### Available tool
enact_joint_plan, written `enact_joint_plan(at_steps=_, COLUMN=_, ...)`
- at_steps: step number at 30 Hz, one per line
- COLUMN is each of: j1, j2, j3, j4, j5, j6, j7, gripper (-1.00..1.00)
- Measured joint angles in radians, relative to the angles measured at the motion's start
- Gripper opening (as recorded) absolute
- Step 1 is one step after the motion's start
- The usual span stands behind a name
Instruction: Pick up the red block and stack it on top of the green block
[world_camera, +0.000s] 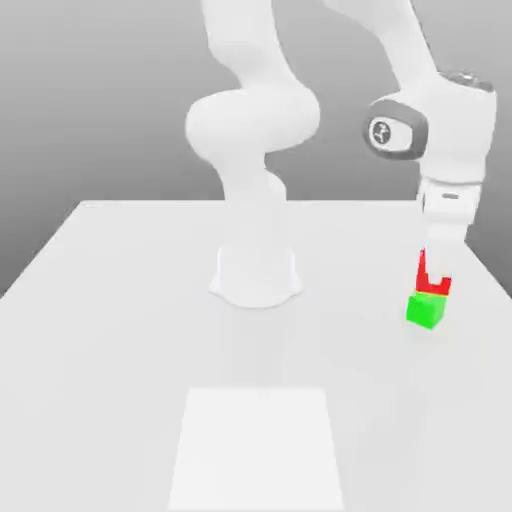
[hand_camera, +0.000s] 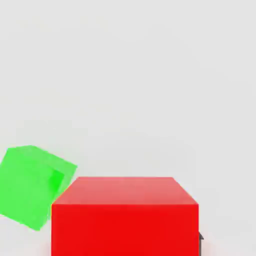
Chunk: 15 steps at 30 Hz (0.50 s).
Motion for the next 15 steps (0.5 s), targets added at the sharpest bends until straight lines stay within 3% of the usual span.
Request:
enact_joint_plan(at_steps=2, j1=0.01, j2=0.016, j3=0.041, j4=-0.002, j5=-0.025, j6=0.014, j7=0.026, gripper=-1.0)
enact_joint_plan(at_steps=8, j1=-0.103, j2=0.15, j3=0.114, j4=0.001, j5=-0.231, j6=0.125, j7=0.17, gripper=-1.0)
enact_joint_plan(at_steps=14, j1=-0.156, j2=0.287, j3=0.126, j4=0.002, j5=-0.383, j6=0.259, j7=0.275, gripper=-1.0)
enact_joint_plan(at_steps=15, j1=-0.171, j2=0.307, j3=0.135, j4=0.001, j5=-0.382, j6=0.283, j7=0.273, gripper=1.0)
